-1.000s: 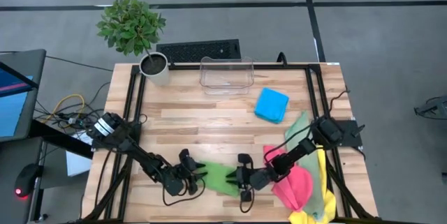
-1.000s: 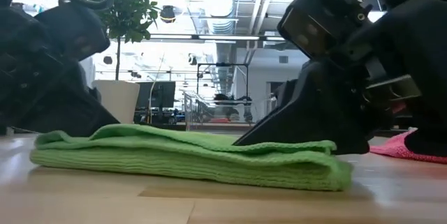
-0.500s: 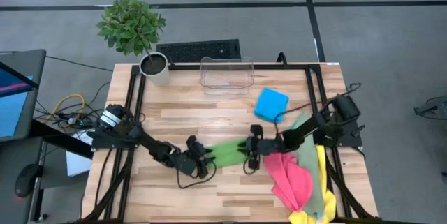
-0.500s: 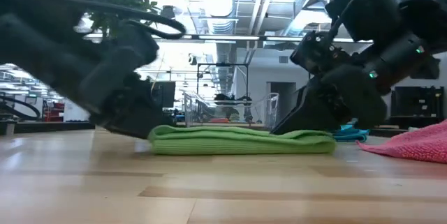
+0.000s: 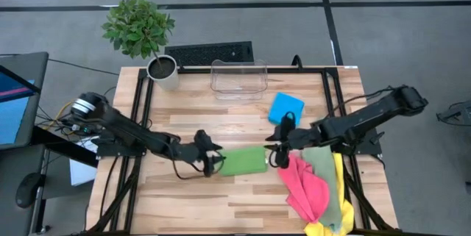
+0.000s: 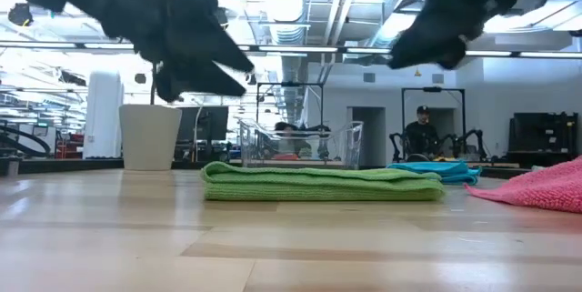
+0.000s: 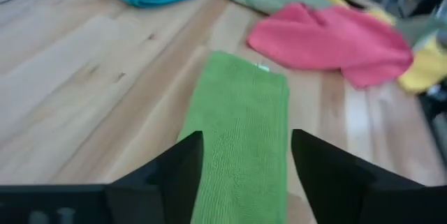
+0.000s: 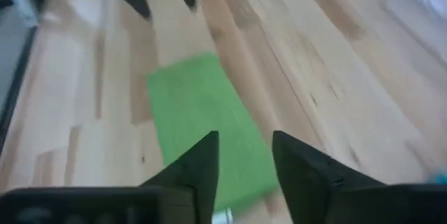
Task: Fold microfiber towels
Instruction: Stack the green microfiber towel on top of the blue microfiber towel
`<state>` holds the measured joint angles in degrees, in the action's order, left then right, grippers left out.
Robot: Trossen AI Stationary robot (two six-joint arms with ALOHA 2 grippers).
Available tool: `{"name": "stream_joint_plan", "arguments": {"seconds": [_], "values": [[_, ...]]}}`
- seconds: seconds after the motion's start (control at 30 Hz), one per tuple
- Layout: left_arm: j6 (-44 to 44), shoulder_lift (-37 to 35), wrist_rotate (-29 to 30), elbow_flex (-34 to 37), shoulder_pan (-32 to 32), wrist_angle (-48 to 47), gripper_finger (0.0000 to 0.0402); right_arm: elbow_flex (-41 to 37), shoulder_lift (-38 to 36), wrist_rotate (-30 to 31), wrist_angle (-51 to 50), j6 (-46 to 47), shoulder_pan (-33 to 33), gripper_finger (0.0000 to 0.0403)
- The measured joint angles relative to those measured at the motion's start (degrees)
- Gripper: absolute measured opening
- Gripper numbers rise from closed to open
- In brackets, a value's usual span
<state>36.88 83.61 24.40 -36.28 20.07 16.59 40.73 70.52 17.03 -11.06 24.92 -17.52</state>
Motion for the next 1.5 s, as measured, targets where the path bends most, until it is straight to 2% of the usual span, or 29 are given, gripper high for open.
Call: {"name": "stream_joint_plan", "arguments": {"seconds": [0.1, 0.2, 0.33, 0.6, 0.9, 1.0, 1.1, 1.4, 1.5], "values": [[8.4, -3.5, 0.1, 0.0, -0.9, -6.2, 0.0248, 2.8, 1.0, -0.3, -9.4, 9.1, 0.5, 0.0196], [15.8, -4.1, 0.0, 0.0, -1.7, -7.9, 0.0267, 3.4, 4.2, -3.4, -10.5, 18.6, 1.6, 0.0225], [19.7, -2.4, -0.1, 0.0, -1.7, -7.6, 0.0274, 3.4, 10.2, -6.7, -8.0, 24.7, 2.9, 0.0247], [23.1, 0.8, -0.4, 0.0, -0.8, -7.5, 0.0275, 3.5, 22.5, -11.3, -2.4, 32.1, 4.5, 0.025], [23.8, 5.5, -0.5, -0.1, 1.0, -4.3, 0.0275, 3.7, 27.0, -12.9, 3.8, 38.4, 3.5, 0.0249], [23.9, 7.7, 0.0, 0.0, 1.2, -2.3, 0.0275, 3.7, 28.6, -12.9, 6.5, 38.5, 3.3, 0.0231], [23.9, 9.1, -0.1, 0.0, 1.2, -1.1, 0.0275, 3.8, 29.7, -13.5, 6.5, 38.5, 3.4, 0.0191], [23.1, 9.4, -0.1, 0.0, 1.2, -0.2, 0.0275, 3.5, 30.9, -15.8, 9.2, 32.7, 4.1, 0.0028], [22.0, 9.4, -0.1, 0.0, 1.2, -0.2, 0.0275, 3.5, 30.7, -18.1, 9.5, 30.6, 4.9, 0.0018]]}}
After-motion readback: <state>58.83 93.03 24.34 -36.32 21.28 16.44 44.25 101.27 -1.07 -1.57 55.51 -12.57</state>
